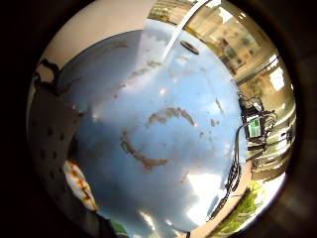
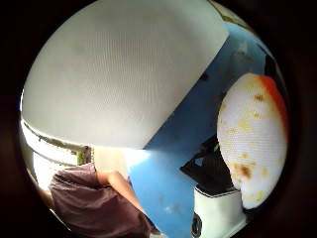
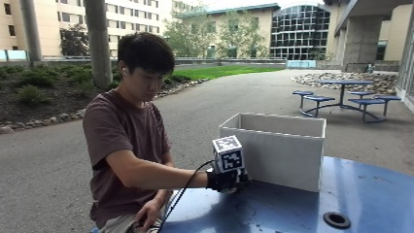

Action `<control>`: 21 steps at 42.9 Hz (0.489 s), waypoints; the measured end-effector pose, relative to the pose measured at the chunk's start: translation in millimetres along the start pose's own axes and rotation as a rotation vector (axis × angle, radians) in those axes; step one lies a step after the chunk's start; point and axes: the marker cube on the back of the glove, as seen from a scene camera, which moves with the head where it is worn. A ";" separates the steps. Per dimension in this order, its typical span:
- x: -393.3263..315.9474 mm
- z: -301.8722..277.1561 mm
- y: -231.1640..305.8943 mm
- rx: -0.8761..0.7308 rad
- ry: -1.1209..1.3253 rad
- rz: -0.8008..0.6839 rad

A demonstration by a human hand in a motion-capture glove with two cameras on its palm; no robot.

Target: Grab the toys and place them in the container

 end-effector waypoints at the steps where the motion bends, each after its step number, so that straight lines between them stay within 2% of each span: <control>1: 2.8 -6.9 -2.9 -0.018 -0.031 0.010; 8: 30.6 -88.7 -35.8 -0.092 -0.038 0.095; 12: 34.7 -150.2 -65.2 -0.081 0.019 0.117; 16: 21.2 -206.7 -97.7 -0.064 0.111 0.115; 21: -12.5 -245.6 -131.6 -0.069 0.211 0.062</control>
